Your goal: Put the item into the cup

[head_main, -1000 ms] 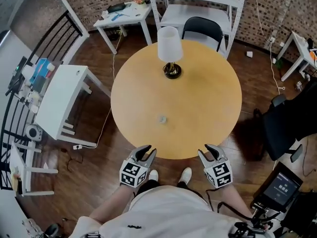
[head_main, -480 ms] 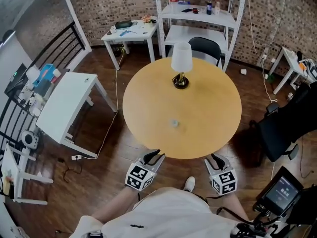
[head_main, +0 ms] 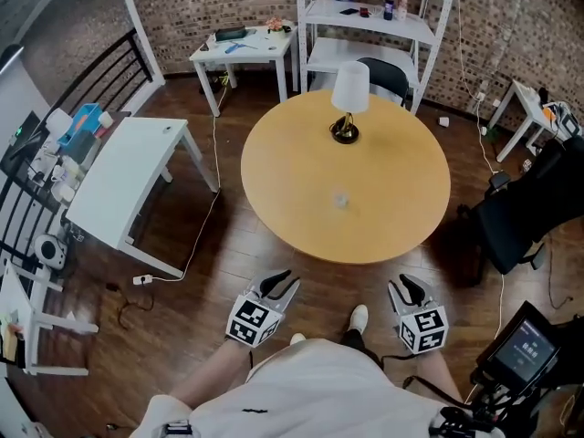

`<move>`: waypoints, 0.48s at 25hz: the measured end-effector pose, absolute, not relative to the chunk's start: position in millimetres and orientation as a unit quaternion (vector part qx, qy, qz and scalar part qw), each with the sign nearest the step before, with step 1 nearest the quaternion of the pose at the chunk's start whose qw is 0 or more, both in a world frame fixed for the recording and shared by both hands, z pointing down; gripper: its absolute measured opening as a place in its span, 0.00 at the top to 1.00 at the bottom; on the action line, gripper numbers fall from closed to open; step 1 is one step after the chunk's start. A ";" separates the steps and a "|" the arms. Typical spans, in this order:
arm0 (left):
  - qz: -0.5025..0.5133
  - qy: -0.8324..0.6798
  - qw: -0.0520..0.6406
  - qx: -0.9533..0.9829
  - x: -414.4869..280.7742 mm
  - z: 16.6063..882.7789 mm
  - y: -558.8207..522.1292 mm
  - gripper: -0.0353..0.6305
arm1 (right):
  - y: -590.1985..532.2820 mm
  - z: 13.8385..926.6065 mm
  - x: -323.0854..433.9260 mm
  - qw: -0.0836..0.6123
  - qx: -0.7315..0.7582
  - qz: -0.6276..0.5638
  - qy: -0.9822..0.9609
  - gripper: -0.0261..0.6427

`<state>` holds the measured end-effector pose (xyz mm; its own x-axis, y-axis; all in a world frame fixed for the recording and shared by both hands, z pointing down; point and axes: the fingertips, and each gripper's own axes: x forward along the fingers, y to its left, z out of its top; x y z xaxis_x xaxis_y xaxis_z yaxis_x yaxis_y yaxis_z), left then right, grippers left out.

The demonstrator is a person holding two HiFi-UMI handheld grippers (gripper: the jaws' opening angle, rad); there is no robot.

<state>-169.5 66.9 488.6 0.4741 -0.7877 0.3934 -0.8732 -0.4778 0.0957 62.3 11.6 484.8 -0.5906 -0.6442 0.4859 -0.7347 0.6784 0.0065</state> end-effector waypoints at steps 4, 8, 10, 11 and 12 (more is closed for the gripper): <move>0.150 -0.489 0.138 0.848 -173.6 489.1 71.3 0.83 | 24.4 488.2 57.3 0.236 0.390 0.100 -0.884 0.79; 0.148 -0.484 0.137 0.851 -171.8 487.6 71.3 0.83 | 27.9 488.2 54.9 0.242 0.390 0.097 -0.883 0.79; 0.148 -0.481 0.138 0.853 -171.4 486.2 72.9 0.83 | 28.0 485.8 53.1 0.243 0.390 0.097 -0.883 0.80; 0.149 -0.480 0.138 0.853 -172.8 486.9 76.8 0.83 | 31.0 485.7 51.0 0.243 0.390 0.097 -0.883 0.80; 0.150 -0.480 0.138 0.853 -174.7 488.2 81.2 0.83 | 34.7 486.1 48.9 0.243 0.391 0.096 -0.883 0.79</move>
<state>-174.7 81.2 488.2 0.4939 -0.7782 0.3880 -0.8608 -0.5007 0.0913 48.9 34.7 486.1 -0.5771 -0.6428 0.5038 -0.7362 0.6765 0.0198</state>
